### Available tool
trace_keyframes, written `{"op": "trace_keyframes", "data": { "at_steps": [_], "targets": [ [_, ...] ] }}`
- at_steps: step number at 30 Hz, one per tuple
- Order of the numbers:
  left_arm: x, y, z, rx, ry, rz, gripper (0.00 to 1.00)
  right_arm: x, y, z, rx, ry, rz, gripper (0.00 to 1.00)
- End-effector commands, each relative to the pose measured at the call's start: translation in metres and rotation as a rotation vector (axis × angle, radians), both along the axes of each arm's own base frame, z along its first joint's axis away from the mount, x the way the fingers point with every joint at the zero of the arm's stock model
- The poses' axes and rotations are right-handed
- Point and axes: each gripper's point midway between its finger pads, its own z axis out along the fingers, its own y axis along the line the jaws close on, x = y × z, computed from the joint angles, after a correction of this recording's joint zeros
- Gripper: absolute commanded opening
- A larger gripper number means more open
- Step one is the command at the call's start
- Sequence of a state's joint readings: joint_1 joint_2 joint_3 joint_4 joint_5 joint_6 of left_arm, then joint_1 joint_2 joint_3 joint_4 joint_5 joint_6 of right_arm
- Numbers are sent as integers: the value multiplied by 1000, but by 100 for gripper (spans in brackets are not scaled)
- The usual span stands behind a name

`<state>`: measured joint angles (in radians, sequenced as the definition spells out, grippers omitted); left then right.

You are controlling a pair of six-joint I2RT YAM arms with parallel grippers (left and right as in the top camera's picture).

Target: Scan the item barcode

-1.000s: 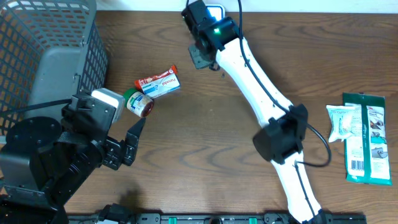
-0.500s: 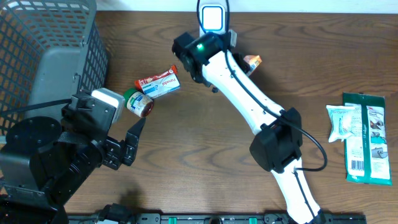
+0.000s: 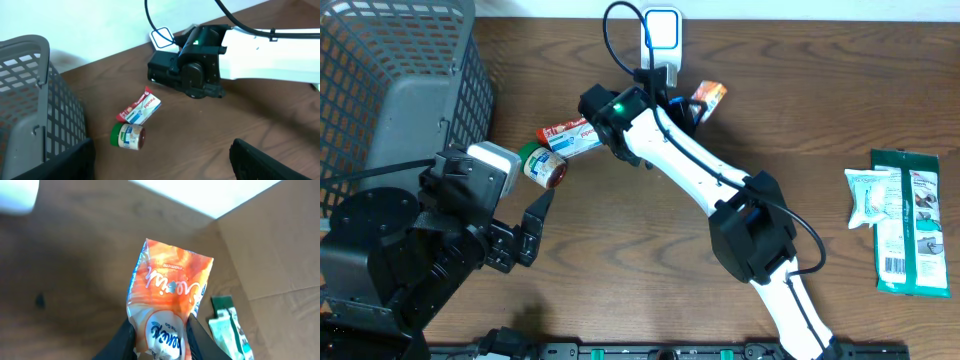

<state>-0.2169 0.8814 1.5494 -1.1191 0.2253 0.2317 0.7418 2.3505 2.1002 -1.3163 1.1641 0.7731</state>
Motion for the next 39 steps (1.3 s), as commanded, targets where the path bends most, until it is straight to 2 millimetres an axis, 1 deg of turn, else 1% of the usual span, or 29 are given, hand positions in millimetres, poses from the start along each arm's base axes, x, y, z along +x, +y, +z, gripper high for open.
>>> {"op": "trace_keyframes", "data": {
  "at_steps": [1, 2, 4, 5, 8, 9, 11, 13, 18, 24, 28, 37, 38, 39],
  "targets": [
    [0, 2, 2, -1, -7, 13, 86, 9, 6, 12, -69, -39, 38, 1],
    [0, 2, 2, -1, -7, 13, 86, 9, 13, 7, -68, 1, 69, 1],
    [0, 2, 2, -1, -7, 13, 86, 6, 24, 5, -79, 30, 109, 1],
    [0, 2, 2, -1, -7, 13, 86, 2, 40, 6, -103, 46, 160, 1],
    [0, 2, 2, -1, -7, 13, 86, -8, 72, 4, -138, 95, 270, 1],
    [0, 2, 2, -1, -6, 13, 86, -13, 90, -3, -140, 152, 343, 1],
    [0, 2, 2, -1, -7, 13, 86, -23, 116, -13, -136, 230, 451, 1],
    [0, 2, 2, -1, -6, 13, 86, -27, 124, -13, -137, 230, 474, 1],
    [0, 2, 2, -1, -7, 13, 86, -34, 133, -14, -207, 279, 534, 1],
    [0, 2, 2, -1, -6, 13, 86, -34, 132, -14, -214, 289, 538, 1],
    [0, 2, 2, -1, -7, 13, 86, -36, 131, -16, -251, 324, 557, 1],
    [0, 2, 2, -1, -6, 13, 86, -36, 131, -16, -249, 325, 558, 1],
    [0, 2, 2, -1, -7, 13, 86, -36, 131, -17, -243, 330, 560, 1],
    [0, 2, 2, -1, -7, 13, 86, -35, 133, -23, -203, 353, 575, 1]
  ]
}}
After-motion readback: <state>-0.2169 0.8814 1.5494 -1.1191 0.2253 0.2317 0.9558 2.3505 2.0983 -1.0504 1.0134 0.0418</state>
